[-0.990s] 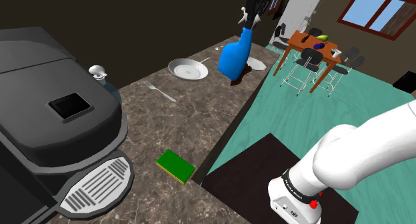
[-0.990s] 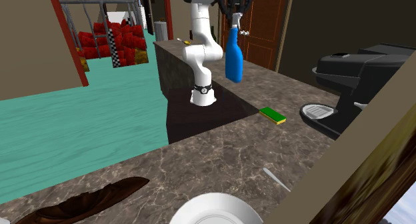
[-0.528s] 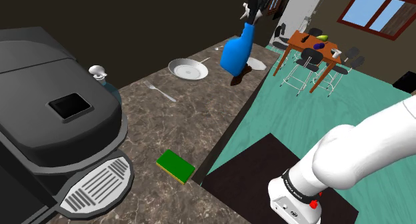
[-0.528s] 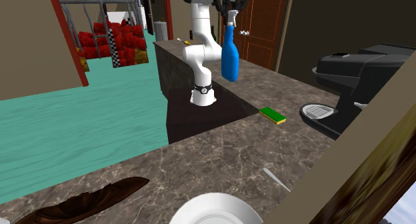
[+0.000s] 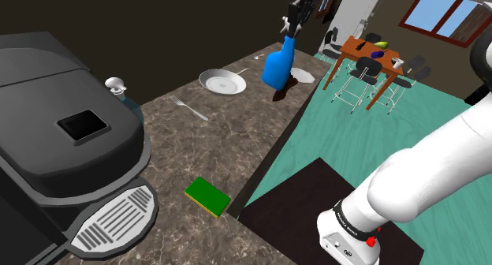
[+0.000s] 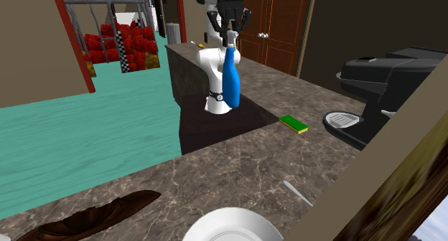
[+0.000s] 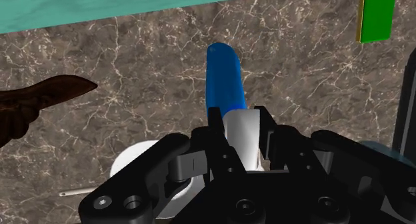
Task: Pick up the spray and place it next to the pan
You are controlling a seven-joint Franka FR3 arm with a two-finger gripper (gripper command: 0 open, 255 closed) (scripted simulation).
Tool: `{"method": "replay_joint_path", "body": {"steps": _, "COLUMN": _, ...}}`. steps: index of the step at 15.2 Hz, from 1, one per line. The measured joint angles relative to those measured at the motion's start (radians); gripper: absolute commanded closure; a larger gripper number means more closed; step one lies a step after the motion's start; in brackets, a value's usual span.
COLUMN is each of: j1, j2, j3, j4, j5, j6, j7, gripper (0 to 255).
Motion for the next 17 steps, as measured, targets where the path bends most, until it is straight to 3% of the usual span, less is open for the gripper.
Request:
{"method": "replay_joint_path", "body": {"steps": 13, "j1": -0.111, "j2": 0.321, "j3": -0.102, "j4": 0.172, "j5": 0.044, "j6": 0.145, "j7": -0.210, "gripper": 255}}
{"method": "replay_joint_path", "body": {"steps": 17, "j1": -0.162, "j2": 0.469, "j3": -0.119, "j4": 0.323, "j5": 0.076, "j6": 0.139, "j7": -0.270, "gripper": 255}}
